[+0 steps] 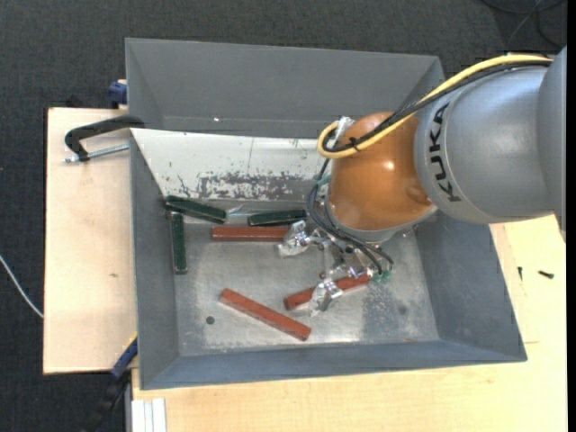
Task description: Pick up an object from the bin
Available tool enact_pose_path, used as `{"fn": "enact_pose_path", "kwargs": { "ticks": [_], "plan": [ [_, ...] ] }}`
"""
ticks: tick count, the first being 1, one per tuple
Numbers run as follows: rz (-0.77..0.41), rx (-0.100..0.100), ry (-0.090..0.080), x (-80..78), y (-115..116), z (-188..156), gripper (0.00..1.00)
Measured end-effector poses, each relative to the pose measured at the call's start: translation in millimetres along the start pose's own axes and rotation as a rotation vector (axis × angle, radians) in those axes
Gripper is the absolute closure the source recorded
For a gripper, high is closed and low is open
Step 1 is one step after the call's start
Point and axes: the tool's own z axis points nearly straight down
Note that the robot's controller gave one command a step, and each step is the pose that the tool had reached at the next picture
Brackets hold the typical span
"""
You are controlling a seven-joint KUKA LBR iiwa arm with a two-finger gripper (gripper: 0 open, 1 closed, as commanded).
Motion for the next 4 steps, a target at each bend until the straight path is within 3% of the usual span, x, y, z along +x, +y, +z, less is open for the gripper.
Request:
{"fn": "enact_pose_path", "kwargs": {
  "ticks": [1,2,3,4],
  "plan": [
    [0.025,0.001,-0.001,33.5,-32,29,1.0],
    [0.025,0.0,-0.001,33.5,-32,29,1.0],
    [0.041,0.002,-0.004,13.0,-59,-82,1.0],
    [0.042,0.002,-0.004,13.0,-59,-82,1.0]
  ]
}}
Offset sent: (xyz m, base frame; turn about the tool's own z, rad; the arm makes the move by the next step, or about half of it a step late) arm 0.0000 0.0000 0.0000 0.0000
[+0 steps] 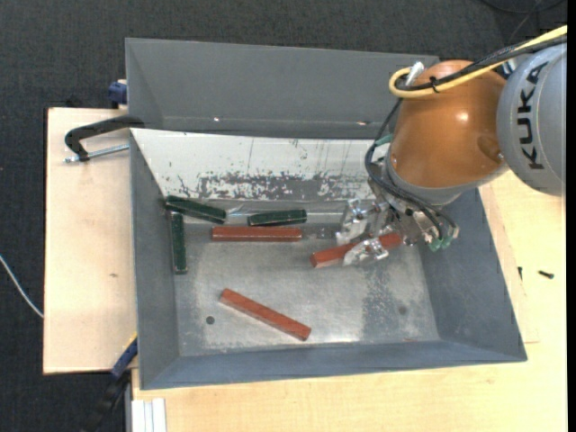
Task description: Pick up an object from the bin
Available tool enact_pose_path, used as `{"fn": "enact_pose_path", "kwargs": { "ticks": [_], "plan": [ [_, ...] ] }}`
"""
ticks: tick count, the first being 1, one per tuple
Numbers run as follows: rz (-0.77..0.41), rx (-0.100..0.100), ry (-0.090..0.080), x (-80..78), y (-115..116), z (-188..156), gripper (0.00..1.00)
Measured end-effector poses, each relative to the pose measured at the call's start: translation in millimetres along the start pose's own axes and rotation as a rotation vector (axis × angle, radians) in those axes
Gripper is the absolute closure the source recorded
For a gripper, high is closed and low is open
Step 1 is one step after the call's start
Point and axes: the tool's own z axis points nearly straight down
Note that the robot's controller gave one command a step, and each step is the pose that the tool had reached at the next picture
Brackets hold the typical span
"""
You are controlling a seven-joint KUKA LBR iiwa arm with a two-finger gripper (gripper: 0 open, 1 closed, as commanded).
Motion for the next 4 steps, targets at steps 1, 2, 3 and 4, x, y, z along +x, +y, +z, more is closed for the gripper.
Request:
{"fn": "enact_pose_path", "kwargs": {
  "ticks": [1,2,3,4],
  "plan": [
    [0.007,0.001,-0.002,7.0,-2,-12,1.0],
    [0.008,0.0,0.001,3.8,-3,7,1.0],
    [-0.039,-0.001,0.005,10.5,8,20,1.0],
    [-0.035,-0.001,0.003,11.7,11,32,1.0]
  ]
}}
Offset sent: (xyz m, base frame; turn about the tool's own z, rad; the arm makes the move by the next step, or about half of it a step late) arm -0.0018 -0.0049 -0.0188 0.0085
